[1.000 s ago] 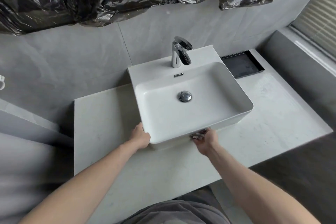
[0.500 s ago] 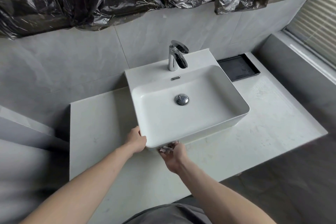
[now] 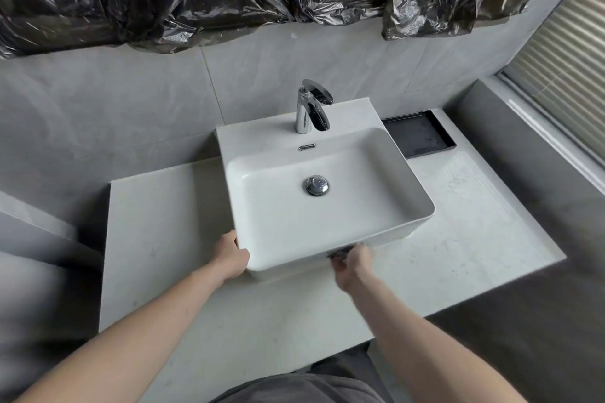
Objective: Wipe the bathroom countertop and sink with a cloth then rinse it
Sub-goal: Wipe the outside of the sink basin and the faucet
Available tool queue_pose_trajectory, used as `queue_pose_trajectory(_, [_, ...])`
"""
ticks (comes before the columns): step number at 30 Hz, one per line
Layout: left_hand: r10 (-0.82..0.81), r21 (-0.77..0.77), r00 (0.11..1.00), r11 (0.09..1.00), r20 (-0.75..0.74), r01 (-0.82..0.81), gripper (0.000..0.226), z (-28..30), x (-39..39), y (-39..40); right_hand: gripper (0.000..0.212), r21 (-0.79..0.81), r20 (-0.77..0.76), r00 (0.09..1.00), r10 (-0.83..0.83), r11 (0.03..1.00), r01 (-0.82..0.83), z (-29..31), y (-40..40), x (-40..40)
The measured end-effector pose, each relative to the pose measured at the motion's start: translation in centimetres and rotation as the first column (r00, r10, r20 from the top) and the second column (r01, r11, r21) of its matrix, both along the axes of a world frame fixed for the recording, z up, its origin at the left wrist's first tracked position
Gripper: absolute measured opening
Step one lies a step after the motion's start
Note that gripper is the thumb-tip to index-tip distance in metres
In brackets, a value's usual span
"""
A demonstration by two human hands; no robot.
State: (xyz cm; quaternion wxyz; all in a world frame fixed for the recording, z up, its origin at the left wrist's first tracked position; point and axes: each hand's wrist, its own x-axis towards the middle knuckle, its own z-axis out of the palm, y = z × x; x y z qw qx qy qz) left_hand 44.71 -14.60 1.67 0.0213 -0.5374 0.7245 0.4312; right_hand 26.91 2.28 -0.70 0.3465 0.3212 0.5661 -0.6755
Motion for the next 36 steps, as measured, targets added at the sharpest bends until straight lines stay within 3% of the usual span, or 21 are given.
queue_pose_trajectory(4, [0.009,0.027,1.0,1.0,-0.008,-0.009,0.023,0.4,0.1,0.0,0.035,-0.2,0.2,0.973,0.115,0.977,-0.074,0.0,-3.0,7.7])
queue_pose_trajectory(7, [0.027,0.04,0.999,0.999,-0.021,-0.027,0.032,0.4,0.1,0.0,0.034,-0.269,0.194,0.962,0.193,0.953,-0.137,1.2,-2.7,8.4])
queue_pose_trajectory(10, [0.031,0.026,0.999,0.999,-0.014,-0.031,0.028,0.4,0.0,0.2,0.035,-0.237,0.142,0.972,0.187,0.96,-0.15,1.0,-1.0,5.1])
queue_pose_trajectory(18, [0.081,-0.004,0.995,0.997,0.051,-0.081,0.029,0.3,-0.4,0.5,0.034,0.057,-0.053,0.992,0.116,0.992,-0.113,0.2,6.5,-10.7])
queue_pose_trajectory(22, [0.128,-0.022,0.99,0.992,0.059,-0.127,0.035,0.4,-1.1,0.9,0.033,0.1,-0.054,0.99,0.133,0.987,-0.127,0.1,7.5,-13.4])
queue_pose_trajectory(31, [0.261,-0.163,0.937,0.96,0.231,-0.227,0.051,0.2,-3.3,2.7,0.041,-0.143,0.206,0.946,0.249,0.964,-0.223,1.6,5.6,-9.9])
queue_pose_trajectory(36, [0.364,-0.271,0.878,0.919,0.31,-0.286,0.046,0.1,-4.5,4.6,0.034,-0.177,0.214,0.915,0.343,0.934,-0.309,1.8,7.3,-13.6])
